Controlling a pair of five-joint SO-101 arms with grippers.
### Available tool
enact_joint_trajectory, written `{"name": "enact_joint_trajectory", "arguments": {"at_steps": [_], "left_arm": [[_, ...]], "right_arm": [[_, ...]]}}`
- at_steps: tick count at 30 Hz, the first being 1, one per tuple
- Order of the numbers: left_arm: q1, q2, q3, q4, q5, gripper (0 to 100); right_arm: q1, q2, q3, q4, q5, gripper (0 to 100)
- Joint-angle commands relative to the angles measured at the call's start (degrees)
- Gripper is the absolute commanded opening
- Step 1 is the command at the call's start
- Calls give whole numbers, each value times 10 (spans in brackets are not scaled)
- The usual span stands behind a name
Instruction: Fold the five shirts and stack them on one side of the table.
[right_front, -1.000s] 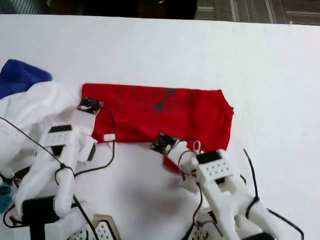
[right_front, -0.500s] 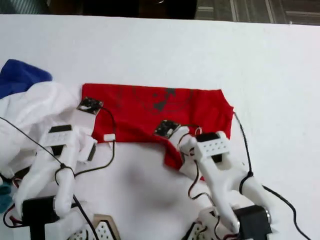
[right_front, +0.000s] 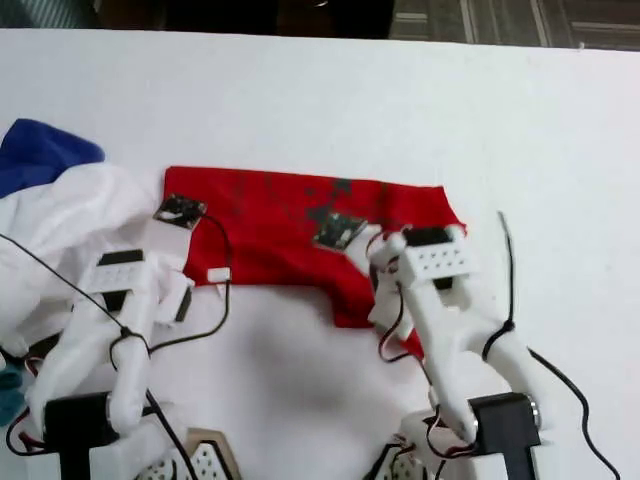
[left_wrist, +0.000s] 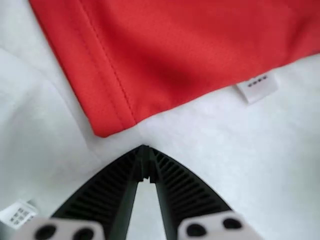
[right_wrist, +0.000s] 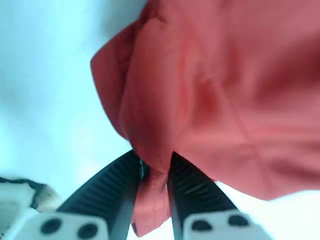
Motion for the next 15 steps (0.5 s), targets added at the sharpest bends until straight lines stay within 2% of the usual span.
{"name": "enact_joint_trajectory", "arguments": {"at_steps": [1,8,15], "left_arm": [[-4,-13,0,-11,3,28],[-4,-13,1,-11,3,28],[-4,-13,1,-11,3,28]], "right_arm": [[34,2,-99,27,25,20],[45,33,-189,-20,41,20],[45,165,-270,-58,41,35]]}}
